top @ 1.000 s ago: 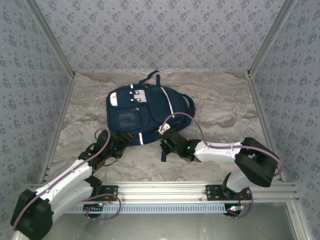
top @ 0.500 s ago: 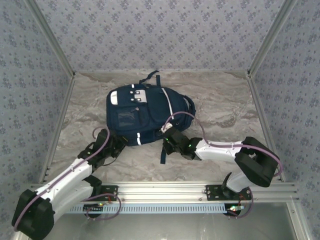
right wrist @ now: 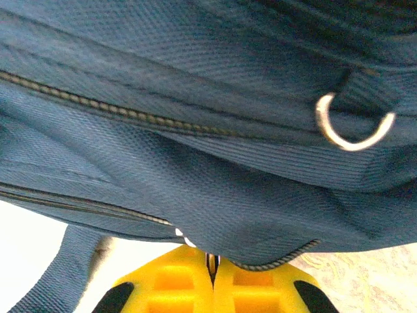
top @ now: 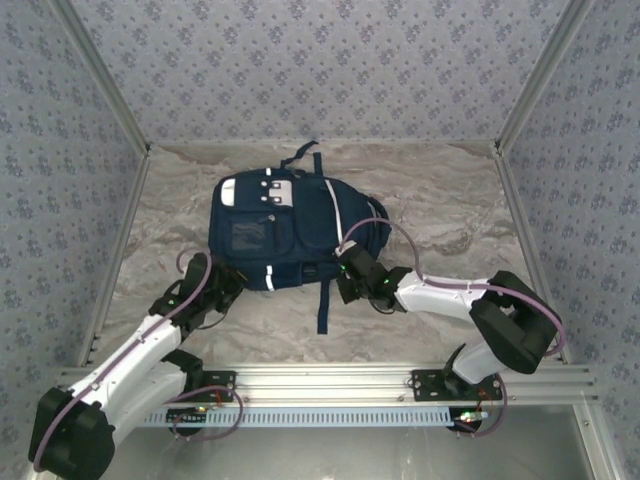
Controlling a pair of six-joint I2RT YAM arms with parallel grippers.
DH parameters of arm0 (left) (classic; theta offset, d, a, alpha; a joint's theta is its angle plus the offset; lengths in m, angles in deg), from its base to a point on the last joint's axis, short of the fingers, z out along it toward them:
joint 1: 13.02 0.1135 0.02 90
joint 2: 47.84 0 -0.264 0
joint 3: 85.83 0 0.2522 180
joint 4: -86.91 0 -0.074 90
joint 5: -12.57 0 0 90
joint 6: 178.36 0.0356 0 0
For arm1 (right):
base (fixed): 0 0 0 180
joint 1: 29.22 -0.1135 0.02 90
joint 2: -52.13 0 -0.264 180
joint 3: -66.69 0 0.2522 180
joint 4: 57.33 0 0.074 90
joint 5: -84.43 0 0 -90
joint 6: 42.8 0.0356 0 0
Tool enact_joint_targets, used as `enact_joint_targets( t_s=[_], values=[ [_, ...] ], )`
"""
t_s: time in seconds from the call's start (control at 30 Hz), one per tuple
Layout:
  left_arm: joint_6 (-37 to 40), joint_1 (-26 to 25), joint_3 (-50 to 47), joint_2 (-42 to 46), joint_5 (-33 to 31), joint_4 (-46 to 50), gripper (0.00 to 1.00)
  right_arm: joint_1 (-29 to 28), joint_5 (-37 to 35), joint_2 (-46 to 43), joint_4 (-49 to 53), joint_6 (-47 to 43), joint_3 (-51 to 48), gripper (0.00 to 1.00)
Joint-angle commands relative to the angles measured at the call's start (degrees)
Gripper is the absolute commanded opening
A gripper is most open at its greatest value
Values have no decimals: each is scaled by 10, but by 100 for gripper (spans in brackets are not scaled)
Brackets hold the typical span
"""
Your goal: Pack books, pencil case, and school supplies into a backpack
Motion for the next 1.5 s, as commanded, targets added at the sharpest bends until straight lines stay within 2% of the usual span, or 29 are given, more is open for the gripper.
enact_joint_targets(
  t_s=[0.0,0.13,0.23,0.33,0.43,0.47,0.5,0.6,0.7,0.8,0.97,1.03,1.17,1.47],
  values=[
    [44,33,52,-21,-46,55,0,11,-44,5,80,14,20,0],
    [87,66,115,-78,-39,84,0,10,-44,2,87,10,18,0],
    [88,120,149,-133,5,92,0,9,-34,1,84,15,18,0],
    [90,147,181,-176,14,93,6,0,16,2,78,34,30,0],
    [95,169,208,-199,31,101,22,-17,78,12,88,72,64,0],
    [97,172,212,-195,37,101,41,-27,83,19,100,84,83,0],
    [98,172,214,-186,38,105,49,-36,87,25,106,96,99,0],
    [75,171,203,-151,58,125,60,-55,108,49,108,121,133,0],
    [26,152,171,-108,83,142,62,-68,118,82,122,131,169,0],
    [-36,103,123,-59,80,134,64,-83,130,105,125,141,190,0],
    [-142,31,33,0,75,52,65,-96,130,120,125,144,208,0],
    [-158,6,15,7,53,27,65,-97,136,122,122,144,209,0],
    [-178,-29,-13,-16,29,-48,65,-98,143,129,119,146,214,0],
    [-169,-54,-14,-121,13,-155,59,-100,160,132,106,155,213,0]
  ],
)
